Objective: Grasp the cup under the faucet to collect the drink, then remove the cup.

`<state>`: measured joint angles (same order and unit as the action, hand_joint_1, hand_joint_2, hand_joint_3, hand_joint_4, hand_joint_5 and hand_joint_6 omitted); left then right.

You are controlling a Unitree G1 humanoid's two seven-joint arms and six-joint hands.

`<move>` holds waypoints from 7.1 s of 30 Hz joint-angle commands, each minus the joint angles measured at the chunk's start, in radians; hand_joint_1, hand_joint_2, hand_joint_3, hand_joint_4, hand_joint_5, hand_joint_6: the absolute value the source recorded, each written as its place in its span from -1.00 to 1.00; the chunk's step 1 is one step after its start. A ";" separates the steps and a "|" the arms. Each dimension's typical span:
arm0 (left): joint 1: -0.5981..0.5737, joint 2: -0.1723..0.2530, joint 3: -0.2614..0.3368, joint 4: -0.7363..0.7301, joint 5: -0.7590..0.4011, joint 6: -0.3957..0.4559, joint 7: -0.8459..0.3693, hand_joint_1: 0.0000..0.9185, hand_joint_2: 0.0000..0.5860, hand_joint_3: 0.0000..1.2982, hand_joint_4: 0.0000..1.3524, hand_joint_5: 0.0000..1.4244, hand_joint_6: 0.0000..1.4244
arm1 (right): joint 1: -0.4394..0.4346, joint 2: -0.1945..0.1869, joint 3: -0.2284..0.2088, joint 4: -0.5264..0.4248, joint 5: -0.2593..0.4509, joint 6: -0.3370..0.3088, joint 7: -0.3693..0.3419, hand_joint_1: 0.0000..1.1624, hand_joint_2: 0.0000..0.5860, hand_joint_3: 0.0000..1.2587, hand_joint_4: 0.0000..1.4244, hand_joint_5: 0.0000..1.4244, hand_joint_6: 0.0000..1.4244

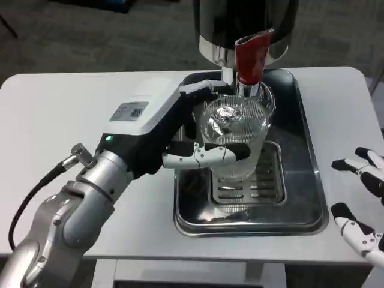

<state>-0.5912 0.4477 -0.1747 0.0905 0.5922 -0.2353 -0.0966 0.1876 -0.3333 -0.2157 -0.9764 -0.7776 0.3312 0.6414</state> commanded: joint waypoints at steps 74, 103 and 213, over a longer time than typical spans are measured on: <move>-0.233 0.131 0.261 -0.369 -1.008 0.495 -0.487 -1.00 -0.68 -0.63 -0.73 -0.61 -0.73 | 0.033 0.010 0.030 -0.031 0.019 0.040 -0.074 -0.39 0.69 -0.85 -1.00 -1.00 -0.91; -0.154 0.067 0.160 -0.368 -0.909 0.500 -0.511 -1.00 -0.68 -0.65 -0.72 -0.61 -0.75 | 0.050 -0.014 -0.011 -0.030 0.088 0.034 -0.075 -0.44 0.71 -0.83 -1.00 -1.00 -0.91; -0.115 0.272 0.060 -0.237 -0.574 0.099 -0.611 -1.00 -0.70 -0.73 -0.83 -0.77 -0.89 | -0.104 0.057 0.088 0.282 0.579 -0.150 -0.415 0.03 -0.08 -0.86 -0.91 -0.83 -0.65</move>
<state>-0.7500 0.6875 -0.0914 -0.1798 -0.0290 -0.1623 -0.6541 0.0868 -0.2837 -0.1413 -0.7051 -0.2054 0.1988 0.2404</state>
